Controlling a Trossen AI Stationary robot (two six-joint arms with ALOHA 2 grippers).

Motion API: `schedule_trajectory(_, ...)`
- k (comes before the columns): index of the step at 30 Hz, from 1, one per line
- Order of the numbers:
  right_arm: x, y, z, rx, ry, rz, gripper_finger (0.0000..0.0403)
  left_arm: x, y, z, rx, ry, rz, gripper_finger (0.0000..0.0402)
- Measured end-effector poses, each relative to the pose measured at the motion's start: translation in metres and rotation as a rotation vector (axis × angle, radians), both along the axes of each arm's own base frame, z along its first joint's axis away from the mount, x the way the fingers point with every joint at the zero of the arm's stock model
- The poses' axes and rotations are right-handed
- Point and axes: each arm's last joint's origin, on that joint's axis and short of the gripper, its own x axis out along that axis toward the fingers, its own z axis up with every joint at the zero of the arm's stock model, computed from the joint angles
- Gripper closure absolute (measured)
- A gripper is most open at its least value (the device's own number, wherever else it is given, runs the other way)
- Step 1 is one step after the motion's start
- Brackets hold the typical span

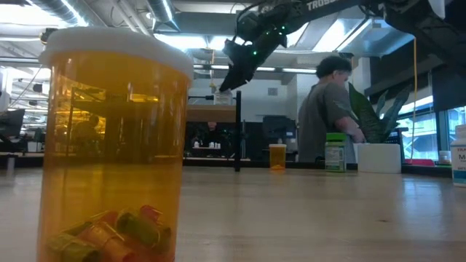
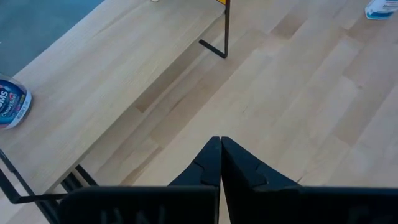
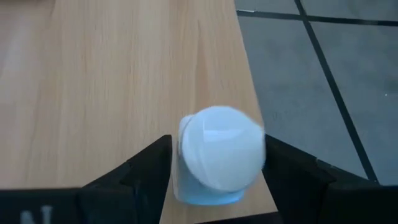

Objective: Pick and place medicine bottles onto shelf by color
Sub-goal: Put the left white pill bottle on the shelf, then put the pink pill bottle on the shelf

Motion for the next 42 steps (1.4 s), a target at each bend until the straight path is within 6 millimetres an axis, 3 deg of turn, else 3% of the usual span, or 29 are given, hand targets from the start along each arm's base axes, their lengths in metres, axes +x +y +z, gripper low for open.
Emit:
schedule_trajectory(13, -0.011, 0.007, 0.045, -0.013, -0.016, 0.001, 0.0164, 0.0, 0.0, 0.0, -0.002, -0.001, 0.002, 0.0401)
schedule_trajectory(18, -0.026, 0.025, 0.072, -0.005, -0.01, 0.085, 0.0164, 0.0, -0.001, -0.001, -0.031, 0.013, -0.013, 0.0401)
schedule_trajectory(23, -0.043, 0.064, 0.091, 0.063, 0.044, 0.205, 0.0164, -0.002, -0.003, -0.002, -0.095, 0.04, -0.021, 0.0401)
schedule_trajectory(29, -0.049, 0.122, 0.102, 0.154, 0.116, 0.369, 0.0164, -0.009, -0.015, -0.005, -0.213, 0.085, -0.065, 0.0401)
schedule_trajectory(35, -0.055, 0.176, 0.115, 0.237, 0.11, 0.569, 0.0164, -0.02, -0.036, -0.006, -0.323, 0.109, -0.139, 0.0401)
schedule_trajectory(42, -0.059, 0.226, 0.122, 0.17, 0.155, 0.653, 0.0164, -0.033, -0.073, -0.013, -0.329, 0.246, -0.409, 0.0401)
